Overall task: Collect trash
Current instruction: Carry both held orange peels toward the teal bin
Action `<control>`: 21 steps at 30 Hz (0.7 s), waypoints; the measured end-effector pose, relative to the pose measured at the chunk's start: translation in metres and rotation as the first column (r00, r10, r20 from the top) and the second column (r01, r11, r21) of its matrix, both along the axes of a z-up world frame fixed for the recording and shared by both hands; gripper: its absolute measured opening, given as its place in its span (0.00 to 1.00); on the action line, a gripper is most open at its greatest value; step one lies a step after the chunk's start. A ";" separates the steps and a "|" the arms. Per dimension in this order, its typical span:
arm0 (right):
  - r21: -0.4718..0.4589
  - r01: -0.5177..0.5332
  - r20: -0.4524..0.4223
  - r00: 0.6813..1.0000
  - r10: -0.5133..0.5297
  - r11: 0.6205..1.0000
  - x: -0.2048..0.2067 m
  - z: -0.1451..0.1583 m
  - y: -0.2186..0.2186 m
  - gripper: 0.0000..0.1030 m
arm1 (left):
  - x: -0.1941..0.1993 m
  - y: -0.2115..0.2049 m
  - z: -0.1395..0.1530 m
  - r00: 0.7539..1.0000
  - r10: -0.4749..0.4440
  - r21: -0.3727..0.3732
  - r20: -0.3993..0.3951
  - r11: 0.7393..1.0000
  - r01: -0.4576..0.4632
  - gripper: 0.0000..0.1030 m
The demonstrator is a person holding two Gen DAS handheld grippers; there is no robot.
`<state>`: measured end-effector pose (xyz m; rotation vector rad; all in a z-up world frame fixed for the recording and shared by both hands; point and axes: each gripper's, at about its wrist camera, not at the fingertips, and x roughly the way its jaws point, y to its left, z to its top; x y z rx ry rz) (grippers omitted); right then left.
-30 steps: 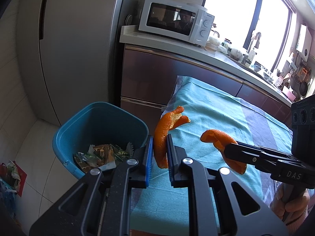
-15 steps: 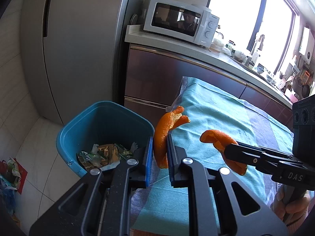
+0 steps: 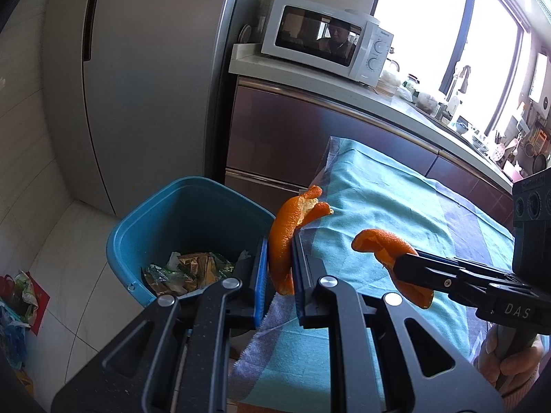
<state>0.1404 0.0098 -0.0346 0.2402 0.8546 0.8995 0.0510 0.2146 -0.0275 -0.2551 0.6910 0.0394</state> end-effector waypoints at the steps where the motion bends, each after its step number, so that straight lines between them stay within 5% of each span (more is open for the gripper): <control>1: 0.000 -0.001 -0.002 1.000 0.001 1.000 0.001 0.000 0.001 0.15 | 0.000 0.001 0.000 1.000 0.003 0.000 -0.001 1.000 -0.003 0.14; 21: -0.021 -0.049 -0.048 0.998 0.048 0.999 0.021 -0.010 0.036 0.15 | 0.011 0.027 -0.014 0.997 0.071 0.009 -0.037 0.997 -0.070 0.14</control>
